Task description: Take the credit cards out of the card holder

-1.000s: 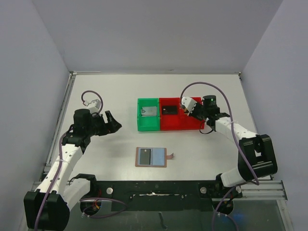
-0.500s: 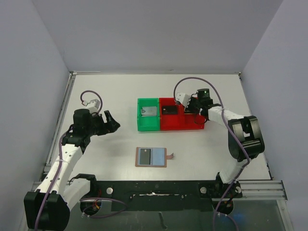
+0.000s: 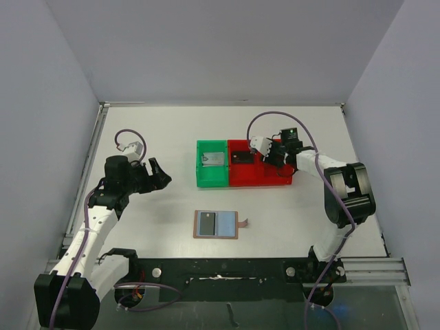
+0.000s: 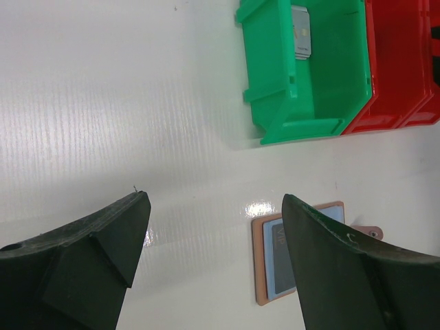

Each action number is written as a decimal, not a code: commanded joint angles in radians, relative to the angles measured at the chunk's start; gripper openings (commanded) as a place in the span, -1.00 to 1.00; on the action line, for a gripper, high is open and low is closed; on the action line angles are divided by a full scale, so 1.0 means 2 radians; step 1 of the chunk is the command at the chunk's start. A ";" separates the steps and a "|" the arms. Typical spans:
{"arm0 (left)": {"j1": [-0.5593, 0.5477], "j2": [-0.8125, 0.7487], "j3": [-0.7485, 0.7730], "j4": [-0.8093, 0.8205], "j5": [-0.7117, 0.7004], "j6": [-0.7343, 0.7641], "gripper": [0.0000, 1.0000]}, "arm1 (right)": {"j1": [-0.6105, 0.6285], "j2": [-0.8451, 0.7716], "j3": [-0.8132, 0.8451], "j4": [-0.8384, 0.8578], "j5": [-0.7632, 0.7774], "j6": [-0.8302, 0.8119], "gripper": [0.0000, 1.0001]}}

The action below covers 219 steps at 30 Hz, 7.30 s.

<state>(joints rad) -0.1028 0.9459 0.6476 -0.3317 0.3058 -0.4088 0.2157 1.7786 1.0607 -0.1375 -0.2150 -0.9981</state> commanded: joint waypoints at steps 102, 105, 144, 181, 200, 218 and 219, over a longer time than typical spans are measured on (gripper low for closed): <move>-0.299 0.128 -0.049 0.085 -0.064 -0.202 -0.41 | 0.369 -0.130 -0.200 0.138 0.080 1.052 -0.36; -0.298 0.130 -0.053 0.100 -0.046 -0.196 -0.34 | 0.369 -0.130 -0.183 0.113 0.085 1.041 -0.39; -0.328 0.198 -0.065 0.095 -0.085 -0.212 -0.83 | 0.301 -0.118 -0.368 0.493 -0.115 1.100 -1.00; -0.328 0.179 -0.067 0.105 -0.086 -0.217 -0.88 | 0.276 -0.095 -0.414 0.528 -0.123 1.145 -0.76; -0.329 0.168 -0.068 0.104 -0.076 -0.214 -0.89 | 0.308 -0.068 -0.388 0.511 -0.080 1.174 -0.51; -0.345 0.181 -0.069 0.105 -0.071 -0.211 -0.79 | 0.332 -0.092 -0.380 0.475 -0.025 1.186 -0.79; -0.346 0.184 -0.068 0.102 -0.073 -0.212 -0.80 | 0.332 -0.092 -0.382 0.482 -0.028 1.187 -0.77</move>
<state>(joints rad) -0.7895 1.3029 0.5053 -0.1371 0.1642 -0.8433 0.8787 1.6276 0.3073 0.7570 -0.2909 1.3853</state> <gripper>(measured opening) 0.100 0.115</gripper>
